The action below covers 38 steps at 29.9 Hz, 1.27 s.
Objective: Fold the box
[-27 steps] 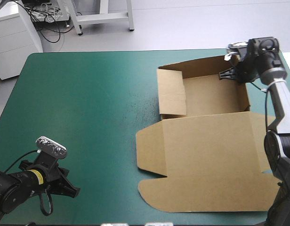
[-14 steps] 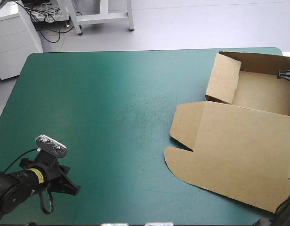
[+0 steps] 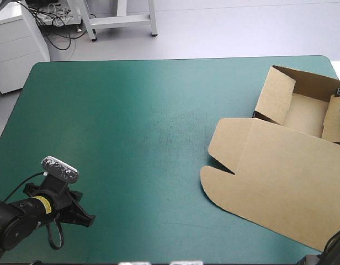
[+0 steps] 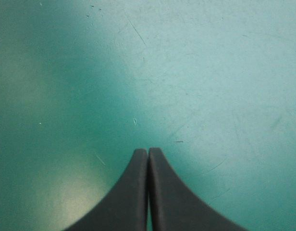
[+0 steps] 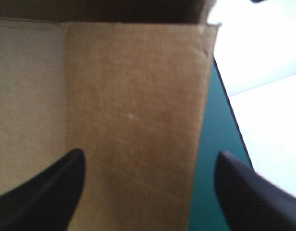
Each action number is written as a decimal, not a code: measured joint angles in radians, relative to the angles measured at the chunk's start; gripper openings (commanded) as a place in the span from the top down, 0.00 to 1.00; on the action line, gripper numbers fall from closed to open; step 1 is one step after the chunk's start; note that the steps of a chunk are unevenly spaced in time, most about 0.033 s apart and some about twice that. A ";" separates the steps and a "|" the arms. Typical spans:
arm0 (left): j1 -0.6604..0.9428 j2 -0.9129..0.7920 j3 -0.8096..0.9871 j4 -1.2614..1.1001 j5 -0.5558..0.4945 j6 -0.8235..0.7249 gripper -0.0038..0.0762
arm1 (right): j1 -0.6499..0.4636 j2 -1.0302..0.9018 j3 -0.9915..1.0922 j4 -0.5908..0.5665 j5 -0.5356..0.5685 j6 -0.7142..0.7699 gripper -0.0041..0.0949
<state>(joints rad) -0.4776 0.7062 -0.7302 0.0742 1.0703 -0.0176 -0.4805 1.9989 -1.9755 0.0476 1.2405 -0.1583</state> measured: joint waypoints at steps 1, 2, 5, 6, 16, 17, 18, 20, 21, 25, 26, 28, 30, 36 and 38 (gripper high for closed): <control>0.000 0.000 0.000 0.000 0.000 0.000 0.99 | 0.000 -0.003 -0.002 0.001 0.000 0.000 0.03; 0.000 0.000 0.000 0.000 0.000 0.000 0.99 | 0.000 -0.014 -0.002 0.001 0.000 0.000 0.06; 0.000 0.000 0.000 0.000 0.000 0.000 0.99 | 0.000 -0.060 -0.002 0.001 0.000 0.000 0.21; 0.000 0.000 0.000 0.000 0.000 0.000 0.99 | 0.000 -0.084 -0.002 0.001 0.000 0.000 0.31; 0.000 0.000 0.000 0.008 0.000 0.000 0.99 | 0.012 -0.277 0.003 0.137 0.005 -0.031 0.97; 0.000 0.000 0.000 0.008 0.000 0.000 0.99 | 0.022 -0.290 0.011 0.146 0.005 -0.040 0.97; 0.000 0.000 0.000 0.008 0.000 0.000 0.99 | 0.039 -0.308 0.022 0.151 0.005 -0.051 0.97; 0.000 0.000 0.000 0.009 0.002 0.000 0.99 | 0.085 -0.345 0.054 0.159 0.005 -0.070 0.97; 0.000 0.000 0.000 0.010 0.002 0.000 0.99 | 0.107 -0.361 0.077 0.164 0.005 -0.077 0.97; 0.000 0.000 0.000 0.023 0.000 0.000 0.99 | 0.226 -0.455 0.192 0.169 0.005 -0.102 0.97; 0.000 0.000 0.000 0.028 0.000 0.000 0.99 | 0.257 -0.482 0.230 0.169 0.005 -0.108 0.97; 0.000 0.000 0.000 0.038 -0.004 0.000 0.99 | 0.314 -0.536 0.305 0.169 0.004 -0.115 0.97; 0.000 0.000 0.000 0.049 -0.008 0.000 0.99 | 0.377 -0.606 0.399 0.169 -0.019 -0.120 0.97; 0.000 -0.038 0.000 0.052 -0.028 -0.011 0.99 | 0.530 -0.840 0.696 0.176 -0.134 -0.124 0.97; 0.000 -0.062 0.000 0.052 -0.030 -0.017 0.99 | 0.559 -0.925 0.783 0.180 -0.160 -0.125 0.97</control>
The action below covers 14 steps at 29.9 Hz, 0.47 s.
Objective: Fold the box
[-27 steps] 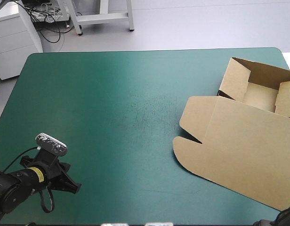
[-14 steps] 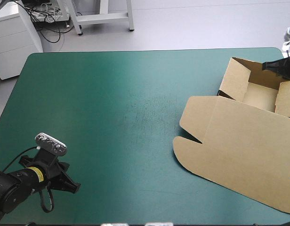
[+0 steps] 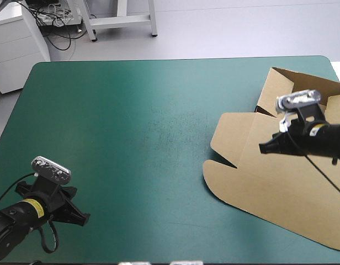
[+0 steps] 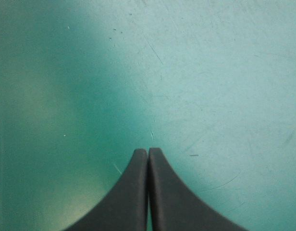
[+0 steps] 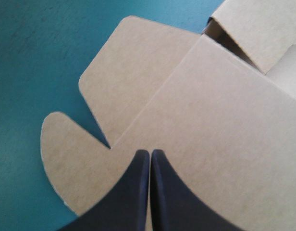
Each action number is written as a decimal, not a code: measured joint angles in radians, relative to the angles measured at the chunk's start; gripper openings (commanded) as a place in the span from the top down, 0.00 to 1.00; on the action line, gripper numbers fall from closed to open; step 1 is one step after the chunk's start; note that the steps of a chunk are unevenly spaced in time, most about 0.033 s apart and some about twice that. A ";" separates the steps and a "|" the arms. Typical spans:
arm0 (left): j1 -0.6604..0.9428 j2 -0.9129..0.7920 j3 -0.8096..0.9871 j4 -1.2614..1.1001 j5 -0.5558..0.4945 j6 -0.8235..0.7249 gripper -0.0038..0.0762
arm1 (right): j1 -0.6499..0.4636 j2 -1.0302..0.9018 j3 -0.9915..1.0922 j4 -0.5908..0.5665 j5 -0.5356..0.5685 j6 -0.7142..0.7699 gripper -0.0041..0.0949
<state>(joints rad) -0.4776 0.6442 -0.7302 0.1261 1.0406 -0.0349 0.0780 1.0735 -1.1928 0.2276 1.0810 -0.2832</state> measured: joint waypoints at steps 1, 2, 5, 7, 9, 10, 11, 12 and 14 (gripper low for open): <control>0.000 -0.014 0.000 0.000 0.000 -0.001 0.99 | 0.010 -0.041 0.046 0.005 -0.006 0.000 0.97; 0.000 -0.026 0.000 0.000 0.000 -0.002 0.99 | 0.014 -0.074 0.082 0.009 -0.010 0.000 0.97; 0.000 -0.065 0.000 -0.003 0.002 -0.002 0.99 | 0.020 -0.186 0.209 0.023 -0.015 -0.002 0.97; 0.000 -0.088 0.009 -0.004 0.003 -0.002 0.99 | 0.020 -0.265 0.285 0.025 -0.015 -0.003 0.97; 0.000 -0.108 0.028 -0.004 0.004 -0.002 0.99 | 0.020 -0.342 0.346 0.025 -0.016 -0.003 0.97; 0.000 -0.118 0.042 -0.004 0.004 -0.002 0.99 | 0.021 -0.382 0.378 0.026 -0.016 -0.003 0.97; 0.000 -0.128 0.059 -0.004 0.004 -0.002 0.99 | 0.021 -0.420 0.406 0.027 -0.015 -0.004 0.97; 0.000 -0.135 0.077 -0.004 0.004 -0.002 0.99 | 0.021 -0.450 0.427 0.027 -0.015 -0.005 0.97; 0.000 -0.152 0.113 -0.004 0.004 -0.002 0.99 | 0.021 -0.520 0.472 0.027 -0.014 -0.005 0.97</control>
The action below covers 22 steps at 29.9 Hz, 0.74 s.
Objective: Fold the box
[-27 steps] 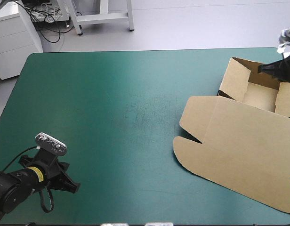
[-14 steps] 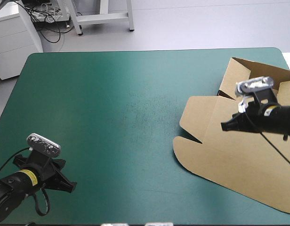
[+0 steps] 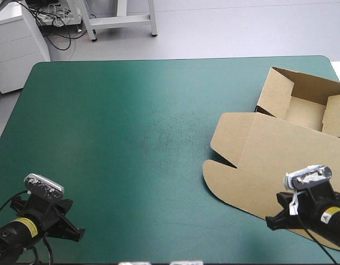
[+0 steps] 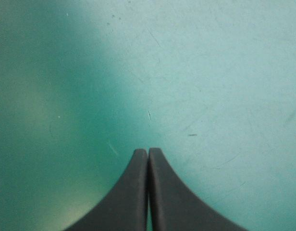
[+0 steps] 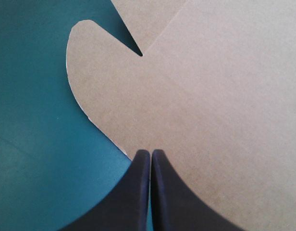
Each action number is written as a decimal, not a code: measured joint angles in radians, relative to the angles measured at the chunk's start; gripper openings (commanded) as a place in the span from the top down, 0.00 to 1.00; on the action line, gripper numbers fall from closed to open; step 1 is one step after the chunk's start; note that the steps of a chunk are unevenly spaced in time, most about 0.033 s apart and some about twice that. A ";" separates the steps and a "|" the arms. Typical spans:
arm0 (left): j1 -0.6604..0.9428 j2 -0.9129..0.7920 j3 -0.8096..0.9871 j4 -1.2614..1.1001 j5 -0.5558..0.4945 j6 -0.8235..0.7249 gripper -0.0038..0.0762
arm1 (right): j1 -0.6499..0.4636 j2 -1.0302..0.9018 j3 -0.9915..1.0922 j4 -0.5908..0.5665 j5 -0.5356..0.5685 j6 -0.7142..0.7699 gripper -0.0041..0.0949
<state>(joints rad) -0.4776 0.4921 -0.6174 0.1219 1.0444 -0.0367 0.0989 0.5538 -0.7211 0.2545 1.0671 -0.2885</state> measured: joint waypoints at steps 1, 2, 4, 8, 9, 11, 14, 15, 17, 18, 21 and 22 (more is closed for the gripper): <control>0.000 -0.007 0.014 0.000 -0.002 0.000 0.99 | 0.000 -0.026 0.019 0.000 0.000 0.000 0.97; 0.000 -0.011 0.031 0.000 -0.005 0.000 0.99 | 0.000 -0.057 0.037 0.001 0.000 0.000 0.97; 0.000 -0.014 0.056 -0.002 -0.010 0.000 0.99 | 0.000 -0.113 0.067 0.002 0.003 0.000 0.97; 0.000 -0.014 0.097 -0.014 -0.013 0.000 0.99 | 0.000 -0.193 0.125 0.001 0.007 0.000 0.97; 0.000 -0.014 0.105 -0.018 -0.017 0.000 0.99 | 0.000 -0.208 0.141 0.001 0.007 0.000 0.97; 0.000 -0.014 0.120 -0.024 -0.018 0.000 0.99 | 0.000 -0.228 0.168 0.000 0.008 0.000 0.97; 0.000 -0.014 0.127 -0.025 -0.019 0.000 0.99 | 0.000 -0.236 0.198 0.000 0.007 0.000 0.97; 0.000 -0.014 0.127 -0.025 -0.020 0.000 0.99 | 0.000 -0.237 0.207 0.000 0.007 0.000 0.97; 0.000 -0.014 0.127 -0.025 -0.022 0.000 0.99 | 0.000 -0.237 0.224 0.000 0.008 0.000 0.97; 0.000 -0.014 0.127 -0.025 -0.022 0.000 0.99 | 0.000 -0.237 0.229 0.000 0.008 0.000 0.97; 0.000 -0.014 0.127 -0.026 -0.022 0.000 0.99 | 0.000 -0.237 0.239 -0.001 0.007 -0.002 0.97; 0.000 -0.014 0.127 -0.026 -0.022 0.000 0.99 | 0.000 -0.237 0.243 -0.002 0.007 -0.002 0.97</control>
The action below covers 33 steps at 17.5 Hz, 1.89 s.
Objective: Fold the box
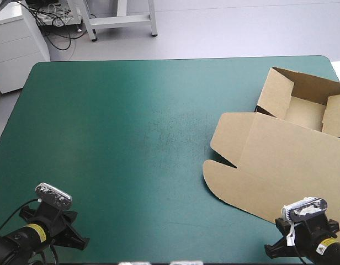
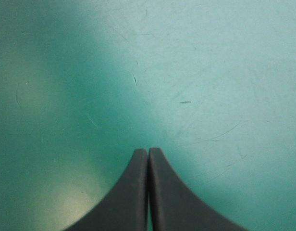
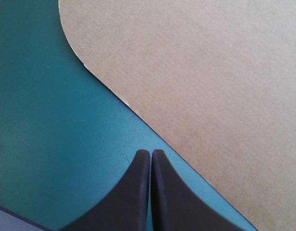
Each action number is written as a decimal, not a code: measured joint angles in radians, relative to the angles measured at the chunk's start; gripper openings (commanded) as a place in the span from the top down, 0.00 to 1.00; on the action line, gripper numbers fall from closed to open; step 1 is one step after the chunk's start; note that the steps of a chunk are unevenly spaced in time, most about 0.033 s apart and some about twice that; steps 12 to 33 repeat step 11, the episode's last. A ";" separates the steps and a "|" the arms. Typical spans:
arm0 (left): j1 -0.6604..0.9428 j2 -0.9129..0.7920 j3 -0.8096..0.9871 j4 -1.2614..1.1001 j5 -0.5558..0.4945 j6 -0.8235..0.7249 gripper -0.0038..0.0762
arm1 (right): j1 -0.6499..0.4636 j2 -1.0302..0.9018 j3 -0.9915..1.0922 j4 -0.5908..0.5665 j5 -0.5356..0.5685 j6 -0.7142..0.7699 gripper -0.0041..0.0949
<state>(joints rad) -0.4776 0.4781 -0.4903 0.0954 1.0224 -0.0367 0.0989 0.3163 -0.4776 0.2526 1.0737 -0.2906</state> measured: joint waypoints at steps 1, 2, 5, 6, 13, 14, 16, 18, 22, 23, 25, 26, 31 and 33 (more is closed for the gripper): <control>0.000 0.000 0.000 0.000 0.001 0.000 0.99 | 0.000 0.000 0.003 -0.001 0.000 0.000 0.97; 0.000 0.000 0.000 -0.003 0.002 0.000 0.99 | 0.000 0.000 0.004 -0.002 0.001 -0.001 0.97; 0.000 0.000 0.000 -0.007 0.004 0.000 0.99 | 0.000 0.000 0.005 -0.002 0.001 -0.002 0.98; 0.000 0.000 0.000 -0.008 0.004 0.000 0.99 | 0.000 0.000 0.005 -0.002 0.001 -0.002 0.98; 0.000 0.000 0.000 -0.014 0.013 0.000 0.99 | 0.000 -0.001 0.005 -0.002 0.001 -0.002 0.98; 0.000 0.000 0.000 -0.014 0.013 0.000 0.99 | 0.000 -0.001 0.005 -0.002 0.001 -0.002 0.98; 0.000 0.000 0.000 -0.014 0.013 0.000 0.99 | 0.000 -0.001 0.005 -0.002 0.001 -0.002 0.98; 0.000 0.000 0.000 -0.014 0.013 0.000 0.99 | 0.000 -0.001 0.005 -0.002 0.001 -0.002 0.98; 0.000 0.000 0.000 -0.014 0.013 0.000 0.99 | 0.000 -0.001 0.005 -0.002 0.001 -0.002 0.98; 0.000 0.000 0.000 -0.014 0.013 0.000 0.99 | 0.000 -0.001 0.005 -0.002 0.001 -0.002 0.98; 0.000 0.000 0.000 -0.014 0.013 0.000 0.99 | 0.000 -0.001 0.005 -0.002 0.001 -0.002 0.98; 0.000 0.000 0.000 -0.014 0.013 0.000 0.99 | 0.000 -0.001 0.005 -0.002 0.001 -0.002 0.98; 0.000 0.000 0.000 -0.014 0.013 0.000 0.99 | 0.000 -0.001 0.005 -0.002 0.001 -0.002 0.98; 0.000 0.000 0.000 -0.014 0.013 0.000 0.99 | 0.000 -0.001 0.005 -0.002 0.001 -0.002 0.98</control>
